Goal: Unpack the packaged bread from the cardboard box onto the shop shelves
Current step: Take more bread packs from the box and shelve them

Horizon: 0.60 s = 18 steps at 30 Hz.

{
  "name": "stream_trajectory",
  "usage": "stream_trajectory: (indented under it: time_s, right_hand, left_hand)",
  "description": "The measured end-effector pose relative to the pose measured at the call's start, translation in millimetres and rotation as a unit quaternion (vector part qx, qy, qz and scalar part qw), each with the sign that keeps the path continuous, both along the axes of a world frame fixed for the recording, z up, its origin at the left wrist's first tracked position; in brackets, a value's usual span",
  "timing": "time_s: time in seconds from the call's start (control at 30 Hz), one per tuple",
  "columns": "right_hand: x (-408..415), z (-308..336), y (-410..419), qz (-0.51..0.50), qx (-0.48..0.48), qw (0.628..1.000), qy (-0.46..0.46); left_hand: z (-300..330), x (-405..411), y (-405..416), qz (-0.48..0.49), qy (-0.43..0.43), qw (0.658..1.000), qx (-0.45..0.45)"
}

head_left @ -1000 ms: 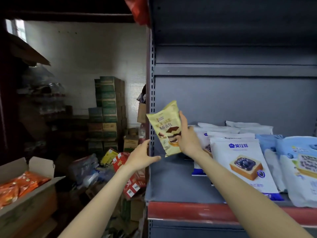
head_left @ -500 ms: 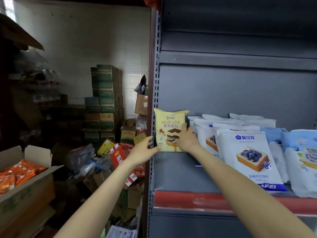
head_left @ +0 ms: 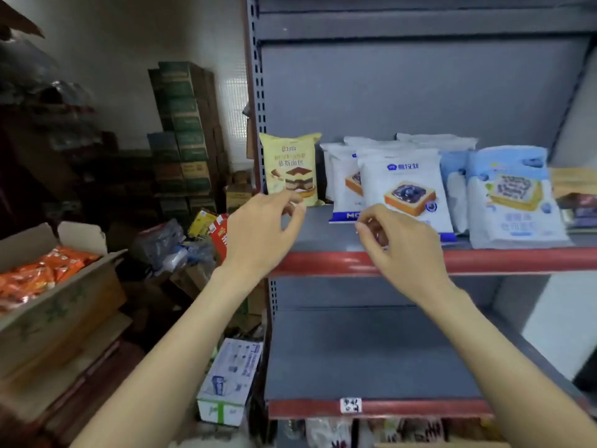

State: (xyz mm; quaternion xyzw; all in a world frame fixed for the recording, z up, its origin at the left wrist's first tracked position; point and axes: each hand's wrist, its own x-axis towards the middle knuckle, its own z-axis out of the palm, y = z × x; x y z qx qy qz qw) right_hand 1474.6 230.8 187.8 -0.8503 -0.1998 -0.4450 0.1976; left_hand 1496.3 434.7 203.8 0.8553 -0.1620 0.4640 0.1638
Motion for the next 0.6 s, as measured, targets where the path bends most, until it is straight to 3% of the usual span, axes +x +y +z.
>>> stream_trajectory:
  time_s: [0.13,0.23,0.33,0.4,0.5,0.6]
  right_hand:
    - [-62.1,-62.3,-58.4,0.009,-0.003,0.998,0.062]
    - [-100.1,-119.6,-112.0,0.039,-0.015,0.961,0.274]
    - [-138.7,-176.7,-165.3,0.053,-0.101,0.862,0.493]
    - [-165.1,-214.9,-194.3,0.044,-0.154,0.807,0.569]
    - [-202.2,-276.2,-236.2,0.034,-0.087,0.767,0.635]
    - [-237.7,-338.1,-277.4,-0.010,0.060,0.757,0.650]
  left_hand:
    - [-42.9,-57.6,-49.3,-0.067,-0.057,0.996,0.010]
    - [-94.5,-96.7,-94.6,-0.093,0.003,0.996,0.008]
    - [-158.7,-130.5,-132.8,-0.093,0.160,0.982,0.037]
    - [-199.8,-153.5,-155.6,-0.079,0.311,0.945,0.072]
    - [-260.2,-181.2,-183.0,-0.070,0.463,0.878,0.103]
    - [-316.1,-200.0,-207.6,-0.093,0.570,0.815,0.048]
